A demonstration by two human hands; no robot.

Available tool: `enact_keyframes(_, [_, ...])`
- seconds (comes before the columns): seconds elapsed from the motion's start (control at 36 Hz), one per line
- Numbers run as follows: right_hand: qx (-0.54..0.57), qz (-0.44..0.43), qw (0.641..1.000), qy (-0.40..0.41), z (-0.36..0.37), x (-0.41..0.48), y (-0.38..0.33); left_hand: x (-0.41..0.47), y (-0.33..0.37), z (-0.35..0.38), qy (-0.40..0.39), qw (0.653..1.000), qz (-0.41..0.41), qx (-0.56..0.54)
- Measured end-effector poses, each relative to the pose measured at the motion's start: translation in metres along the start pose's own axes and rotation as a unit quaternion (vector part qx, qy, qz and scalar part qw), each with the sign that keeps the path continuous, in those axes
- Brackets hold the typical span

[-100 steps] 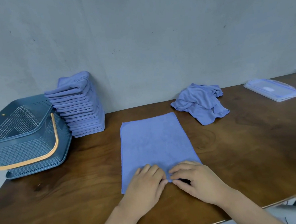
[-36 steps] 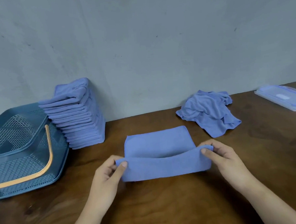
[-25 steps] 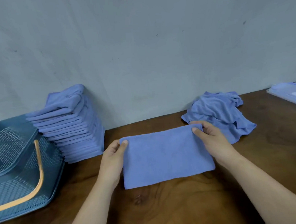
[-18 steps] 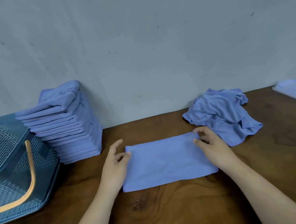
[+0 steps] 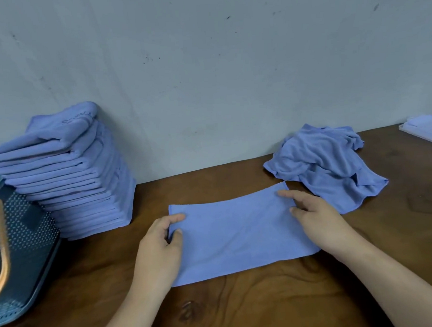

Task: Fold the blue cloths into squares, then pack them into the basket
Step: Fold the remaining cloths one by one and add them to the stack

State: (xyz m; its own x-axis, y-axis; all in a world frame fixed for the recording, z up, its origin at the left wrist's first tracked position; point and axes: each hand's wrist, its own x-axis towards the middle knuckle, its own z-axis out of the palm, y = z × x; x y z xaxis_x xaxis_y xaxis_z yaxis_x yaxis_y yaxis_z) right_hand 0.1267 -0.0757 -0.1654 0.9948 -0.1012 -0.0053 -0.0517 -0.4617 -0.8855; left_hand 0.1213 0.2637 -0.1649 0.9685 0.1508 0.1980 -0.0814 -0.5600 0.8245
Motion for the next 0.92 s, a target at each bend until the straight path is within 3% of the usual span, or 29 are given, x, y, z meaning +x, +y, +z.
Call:
enact_keyframes(0.14, [-0.052, 0.0, 0.999, 0.001, 0.001, -0.004, -0.001, -0.001, 0.0, 0.003, -0.014, 0.999, 0.006, 0.033])
enact_keyframes(0.25, [-0.13, -0.028, 0.991, 0.023, 0.007, -0.013, -0.011, -0.002, 0.006, 0.002, -0.03, 0.991, 0.04, 0.122])
enact_keyframes(0.44, [-0.383, -0.058, 0.922, 0.023, 0.019, -0.015, -0.005, -0.006, 0.003, 0.003, -0.053, 0.94, 0.078, 0.327])
enact_keyframes(0.67, [-0.455, -0.096, 0.883, 0.061, 0.016, -0.009, 0.006, -0.004, 0.001, 0.002, -0.045, 0.903, 0.063, 0.423])
enact_keyframes(0.78, [-0.454, -0.174, 0.859, 0.161, 0.02, -0.015, -0.013, -0.005, 0.021, 0.006, -0.045, 0.9, 0.16, 0.403])
enact_keyframes(0.83, [-0.424, -0.212, 0.872, 0.117, 0.033, -0.021, -0.025, -0.01, 0.031, 0.017, -0.121, 0.908, 0.184, 0.356])
enact_keyframes(0.92, [-0.382, -0.21, 0.898, -0.06, 0.052, -0.032, -0.032, -0.02, 0.03, 0.032, -0.214, 0.898, 0.183, 0.338])
